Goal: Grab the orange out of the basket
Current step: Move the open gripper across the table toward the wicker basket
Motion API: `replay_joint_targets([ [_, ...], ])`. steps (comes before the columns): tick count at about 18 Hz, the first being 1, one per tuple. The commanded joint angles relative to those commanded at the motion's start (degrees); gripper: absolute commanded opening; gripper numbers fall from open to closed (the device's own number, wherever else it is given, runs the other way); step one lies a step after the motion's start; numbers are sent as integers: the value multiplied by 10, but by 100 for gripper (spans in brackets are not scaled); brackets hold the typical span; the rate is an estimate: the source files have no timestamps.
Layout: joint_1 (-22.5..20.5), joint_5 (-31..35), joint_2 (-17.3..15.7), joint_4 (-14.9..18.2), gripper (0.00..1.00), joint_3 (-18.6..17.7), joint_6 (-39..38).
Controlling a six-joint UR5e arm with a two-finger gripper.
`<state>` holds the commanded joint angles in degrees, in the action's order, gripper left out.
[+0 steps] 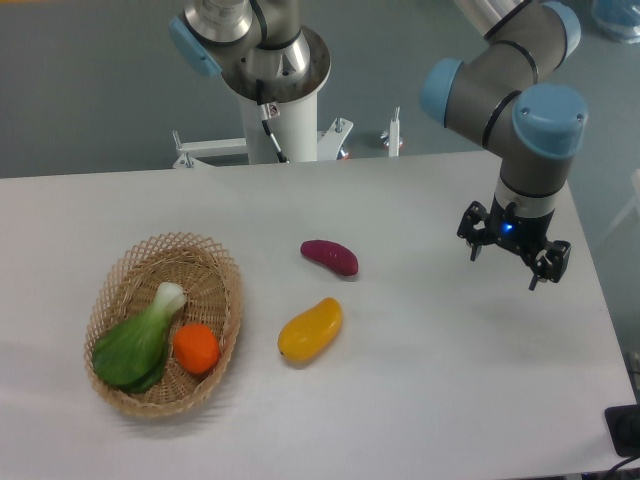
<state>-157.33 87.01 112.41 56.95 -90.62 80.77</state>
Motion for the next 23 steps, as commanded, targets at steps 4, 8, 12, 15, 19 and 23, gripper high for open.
replay_joint_targets([
  [4,1,0,-1,2,100,-2,-3],
  [8,7,-1,-4,0,100,-11,-18],
  [12,24,0,-5,-4,100,-18,-60],
  [15,32,-2,-8,-6,100,-25,-103],
  [19,46,0,-15,2,100,-30,-118],
  [23,70,-4,-12,1,100,-43,-174],
])
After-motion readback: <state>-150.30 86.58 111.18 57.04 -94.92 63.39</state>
